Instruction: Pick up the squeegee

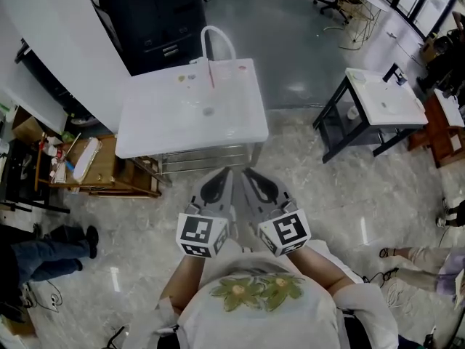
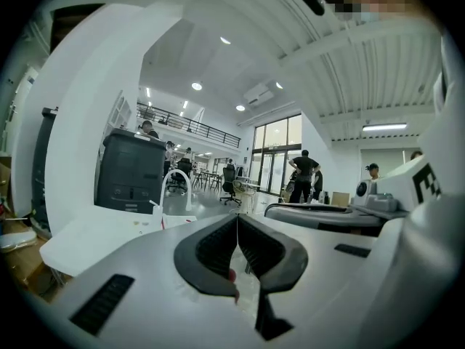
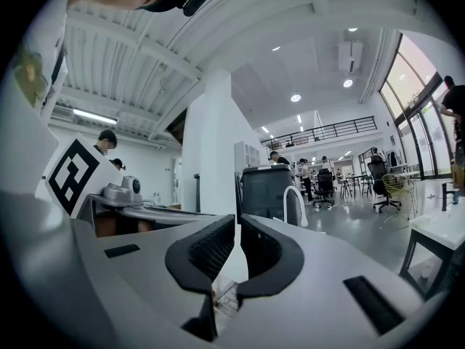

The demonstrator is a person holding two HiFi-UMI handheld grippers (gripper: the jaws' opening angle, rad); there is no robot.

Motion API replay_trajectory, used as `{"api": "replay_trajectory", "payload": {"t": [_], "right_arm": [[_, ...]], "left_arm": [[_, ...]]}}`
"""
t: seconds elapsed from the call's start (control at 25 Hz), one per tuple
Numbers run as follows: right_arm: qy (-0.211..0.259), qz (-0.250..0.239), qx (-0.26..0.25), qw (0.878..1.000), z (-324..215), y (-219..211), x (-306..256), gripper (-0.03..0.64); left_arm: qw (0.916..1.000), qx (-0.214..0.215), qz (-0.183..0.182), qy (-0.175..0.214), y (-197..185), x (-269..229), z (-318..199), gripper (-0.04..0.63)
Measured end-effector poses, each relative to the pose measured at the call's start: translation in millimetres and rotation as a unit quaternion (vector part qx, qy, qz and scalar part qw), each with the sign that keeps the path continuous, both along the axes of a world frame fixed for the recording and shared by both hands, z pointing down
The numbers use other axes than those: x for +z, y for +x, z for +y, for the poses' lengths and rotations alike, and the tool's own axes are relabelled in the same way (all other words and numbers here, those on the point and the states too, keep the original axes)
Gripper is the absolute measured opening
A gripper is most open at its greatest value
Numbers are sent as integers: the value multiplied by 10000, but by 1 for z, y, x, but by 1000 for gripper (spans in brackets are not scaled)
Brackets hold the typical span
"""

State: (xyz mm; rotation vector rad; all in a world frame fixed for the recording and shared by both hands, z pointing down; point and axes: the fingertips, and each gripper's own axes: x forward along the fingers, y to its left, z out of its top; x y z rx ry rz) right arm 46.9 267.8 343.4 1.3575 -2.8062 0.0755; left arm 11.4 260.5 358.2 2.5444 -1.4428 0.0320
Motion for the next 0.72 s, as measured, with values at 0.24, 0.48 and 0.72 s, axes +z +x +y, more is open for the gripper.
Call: {"api": "replay_trajectory", "payload": {"t": [0.24, 0.48, 0.72], "right_arm": [[-14, 61, -21, 10000, -61, -19, 0, 32], [-113, 159, 35, 9998, -110, -33, 6, 32], [-211, 361, 23, 9991, -145, -46, 19, 32]], "left_arm": [[10000, -9, 6, -2, -17, -1, -62, 12], [9999, 102, 23, -66, -28, 4, -110, 12], [9998, 106, 33, -144, -46, 10, -143, 12]]}}
